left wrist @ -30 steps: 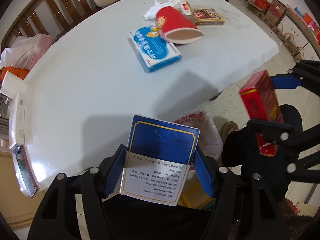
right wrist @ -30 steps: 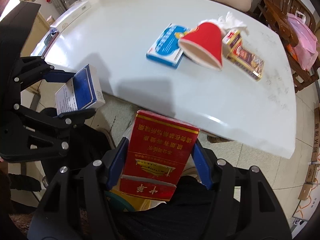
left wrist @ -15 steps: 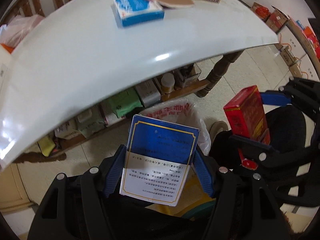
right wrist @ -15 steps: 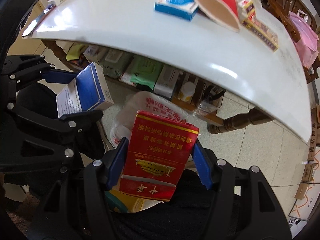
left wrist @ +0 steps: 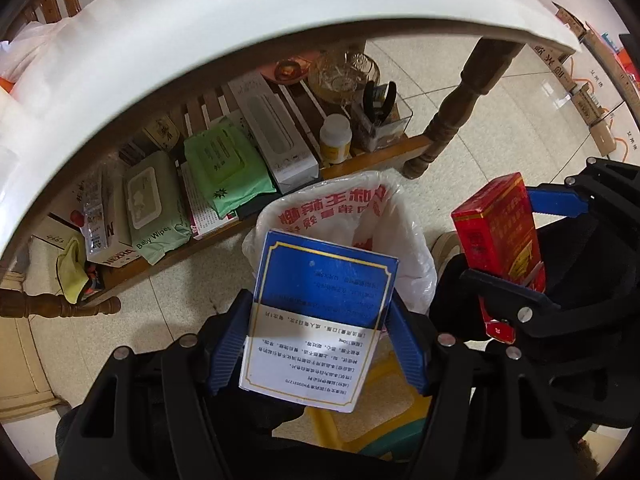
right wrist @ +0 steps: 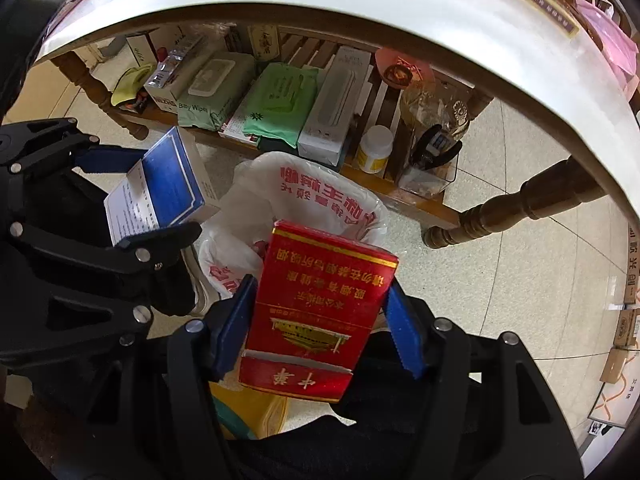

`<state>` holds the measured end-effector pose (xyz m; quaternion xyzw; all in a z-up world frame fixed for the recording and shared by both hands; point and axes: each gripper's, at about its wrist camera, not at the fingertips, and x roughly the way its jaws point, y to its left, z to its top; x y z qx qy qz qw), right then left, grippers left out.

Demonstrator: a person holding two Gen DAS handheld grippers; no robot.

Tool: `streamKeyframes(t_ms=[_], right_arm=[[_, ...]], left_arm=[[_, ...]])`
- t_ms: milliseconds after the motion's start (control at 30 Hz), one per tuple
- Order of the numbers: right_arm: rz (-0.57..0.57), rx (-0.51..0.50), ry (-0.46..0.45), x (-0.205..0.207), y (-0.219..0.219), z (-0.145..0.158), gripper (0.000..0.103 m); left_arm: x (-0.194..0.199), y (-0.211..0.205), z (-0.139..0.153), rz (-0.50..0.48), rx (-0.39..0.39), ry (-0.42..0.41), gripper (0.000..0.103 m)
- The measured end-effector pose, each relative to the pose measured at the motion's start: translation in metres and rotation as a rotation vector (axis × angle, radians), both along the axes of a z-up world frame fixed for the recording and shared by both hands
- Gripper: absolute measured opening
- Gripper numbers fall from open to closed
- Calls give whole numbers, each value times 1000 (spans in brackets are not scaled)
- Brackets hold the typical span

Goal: Collect trash
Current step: 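Carry the red pack and blue box with both tools toward the trash bag, then lower both tools into the white bag and open them to drop the boxes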

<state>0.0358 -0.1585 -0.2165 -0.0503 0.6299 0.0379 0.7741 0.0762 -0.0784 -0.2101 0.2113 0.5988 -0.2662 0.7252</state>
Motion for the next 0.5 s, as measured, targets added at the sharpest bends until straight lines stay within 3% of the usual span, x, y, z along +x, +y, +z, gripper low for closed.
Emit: streamKeyframes(t_ms=[500], right_arm=[[-73,44,55,24,-19,-59,62]], left_arm=[[37,-4,-72,70,-26,144,64]])
